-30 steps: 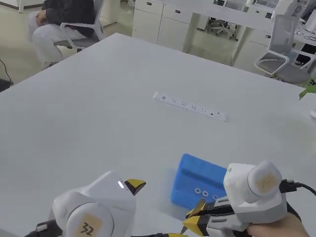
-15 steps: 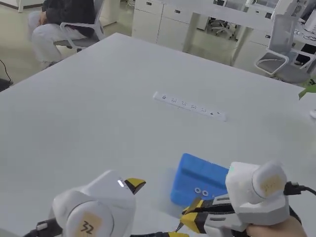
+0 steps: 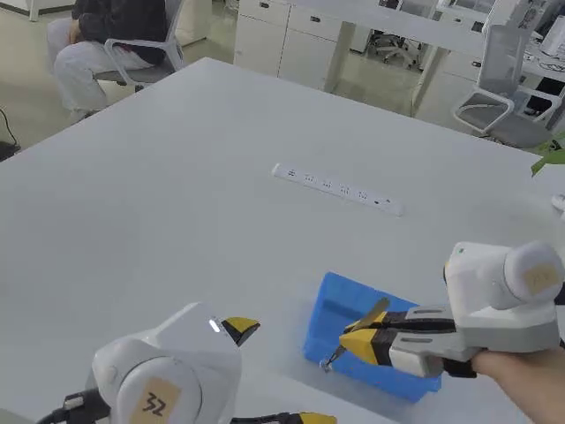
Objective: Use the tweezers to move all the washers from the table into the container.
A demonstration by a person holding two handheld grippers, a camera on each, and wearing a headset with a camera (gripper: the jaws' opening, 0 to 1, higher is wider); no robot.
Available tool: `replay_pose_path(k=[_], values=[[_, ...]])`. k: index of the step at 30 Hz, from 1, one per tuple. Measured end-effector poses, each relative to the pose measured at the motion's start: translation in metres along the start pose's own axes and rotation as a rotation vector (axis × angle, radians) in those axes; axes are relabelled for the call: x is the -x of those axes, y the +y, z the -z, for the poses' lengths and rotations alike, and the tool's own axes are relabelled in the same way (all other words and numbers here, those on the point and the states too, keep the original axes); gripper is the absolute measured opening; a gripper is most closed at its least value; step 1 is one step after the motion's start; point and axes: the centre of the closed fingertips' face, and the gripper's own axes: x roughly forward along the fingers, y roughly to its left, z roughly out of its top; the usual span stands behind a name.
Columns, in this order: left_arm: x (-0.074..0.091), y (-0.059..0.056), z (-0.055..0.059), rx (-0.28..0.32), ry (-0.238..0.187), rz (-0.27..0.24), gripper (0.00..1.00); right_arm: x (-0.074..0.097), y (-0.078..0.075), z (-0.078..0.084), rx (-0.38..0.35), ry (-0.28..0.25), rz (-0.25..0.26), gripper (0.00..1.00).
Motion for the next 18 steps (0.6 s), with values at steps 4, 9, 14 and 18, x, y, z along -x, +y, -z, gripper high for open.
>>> replay_pose_path(k=[4,9,14,18], values=[[0.0,0.0,0.0,-0.001,0.001,0.0,0.71,0.001,-0.011,-0.011,-0.019,-0.03,0.013,0.03],[0.0,0.0,0.001,0.001,0.002,0.0,0.71,0.0,-0.028,-0.019,-0.038,-0.047,0.034,0.03],[0.0,0.0,0.001,0.003,0.001,-0.001,0.71,-0.006,-0.043,-0.018,-0.052,-0.031,0.053,0.03],[0.0,0.001,0.001,0.005,0.002,-0.001,0.71,-0.014,-0.053,-0.01,-0.059,0.003,0.068,0.03]])
